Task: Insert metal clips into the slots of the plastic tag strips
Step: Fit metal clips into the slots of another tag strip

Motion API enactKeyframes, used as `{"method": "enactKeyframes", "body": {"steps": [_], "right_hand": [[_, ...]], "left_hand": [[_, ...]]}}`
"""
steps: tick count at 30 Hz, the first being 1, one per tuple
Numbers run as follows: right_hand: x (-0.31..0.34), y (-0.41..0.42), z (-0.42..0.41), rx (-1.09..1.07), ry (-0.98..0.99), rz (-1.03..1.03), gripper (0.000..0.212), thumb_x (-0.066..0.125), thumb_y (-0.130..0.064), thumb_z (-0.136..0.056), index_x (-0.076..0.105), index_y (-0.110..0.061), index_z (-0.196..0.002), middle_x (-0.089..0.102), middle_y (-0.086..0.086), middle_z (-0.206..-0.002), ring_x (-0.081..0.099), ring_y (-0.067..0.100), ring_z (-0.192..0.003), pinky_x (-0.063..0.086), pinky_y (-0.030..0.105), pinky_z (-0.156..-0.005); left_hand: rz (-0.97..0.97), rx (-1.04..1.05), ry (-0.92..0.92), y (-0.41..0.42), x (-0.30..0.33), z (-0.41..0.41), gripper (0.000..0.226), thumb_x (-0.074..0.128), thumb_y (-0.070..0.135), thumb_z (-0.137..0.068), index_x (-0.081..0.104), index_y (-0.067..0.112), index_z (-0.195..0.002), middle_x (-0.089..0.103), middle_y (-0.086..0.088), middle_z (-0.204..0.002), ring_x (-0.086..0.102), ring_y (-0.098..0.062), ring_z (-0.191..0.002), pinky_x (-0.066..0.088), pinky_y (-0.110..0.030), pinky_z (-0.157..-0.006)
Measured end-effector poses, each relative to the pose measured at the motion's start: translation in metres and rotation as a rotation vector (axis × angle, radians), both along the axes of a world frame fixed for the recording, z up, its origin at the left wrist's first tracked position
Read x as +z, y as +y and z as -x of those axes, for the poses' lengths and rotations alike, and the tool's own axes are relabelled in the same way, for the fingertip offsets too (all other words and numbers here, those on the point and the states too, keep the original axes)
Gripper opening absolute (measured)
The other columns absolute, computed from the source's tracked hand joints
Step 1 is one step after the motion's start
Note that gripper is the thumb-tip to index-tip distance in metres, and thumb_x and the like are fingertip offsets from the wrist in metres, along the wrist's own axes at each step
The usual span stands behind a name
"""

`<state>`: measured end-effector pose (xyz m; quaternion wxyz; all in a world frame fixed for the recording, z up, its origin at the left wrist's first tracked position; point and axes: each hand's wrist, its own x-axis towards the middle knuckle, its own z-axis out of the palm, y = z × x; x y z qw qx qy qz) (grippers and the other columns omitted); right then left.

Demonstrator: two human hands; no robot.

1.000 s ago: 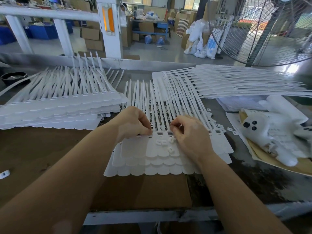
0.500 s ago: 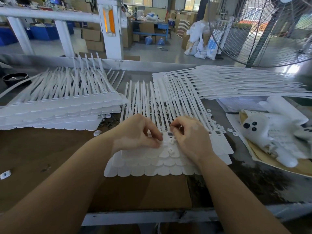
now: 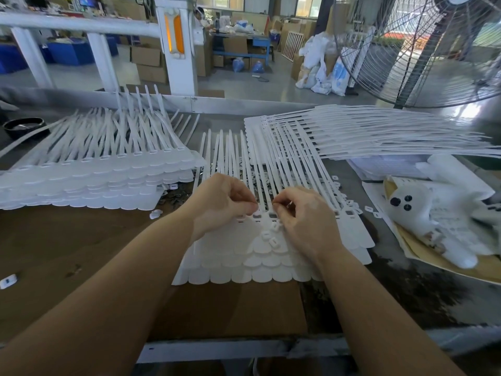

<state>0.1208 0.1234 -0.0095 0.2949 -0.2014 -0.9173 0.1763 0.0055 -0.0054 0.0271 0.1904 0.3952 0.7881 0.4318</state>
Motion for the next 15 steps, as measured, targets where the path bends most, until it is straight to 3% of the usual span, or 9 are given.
{"method": "enactKeyframes", "body": {"steps": [5, 10, 15], "right_hand": [[0.0005, 0.0002, -0.0008, 0.002, -0.005, -0.006, 0.006, 0.060, -0.021, -0.088, 0.064, -0.020, -0.085, 0.060, -0.009, -0.085, 0.047, 0.008, -0.082, 0.033, 0.021, -0.075], [0.0004, -0.0001, -0.0003, 0.006, 0.002, -0.010, 0.006, 0.060, -0.021, -0.088, 0.065, -0.020, -0.086, 0.061, -0.009, -0.086, 0.046, 0.007, -0.082, 0.033, 0.021, -0.075], [-0.0001, 0.0008, -0.0001, 0.005, 0.003, -0.005, 0.005, 0.060, -0.021, -0.087, 0.065, -0.020, -0.085, 0.061, -0.009, -0.086, 0.044, 0.006, -0.081, 0.029, 0.019, -0.072]], "left_hand": [[0.063, 0.007, 0.027, 0.0065, 0.0002, 0.0012, 0.004, 0.071, 0.012, -0.082, 0.072, 0.013, -0.086, 0.071, -0.003, -0.083, 0.063, -0.012, -0.076, 0.047, -0.020, -0.071], [0.073, -0.028, 0.059, 0.0042, -0.0009, 0.0024, 0.003, 0.073, 0.015, -0.079, 0.074, 0.016, -0.081, 0.066, 0.009, -0.065, 0.054, 0.005, -0.052, 0.040, -0.010, -0.055], [0.084, -0.161, 0.046, -0.0028, 0.0009, -0.0002, 0.007, 0.077, 0.014, -0.074, 0.076, 0.018, -0.080, 0.068, 0.012, -0.072, 0.056, 0.008, -0.061, 0.039, -0.006, -0.057]]}}
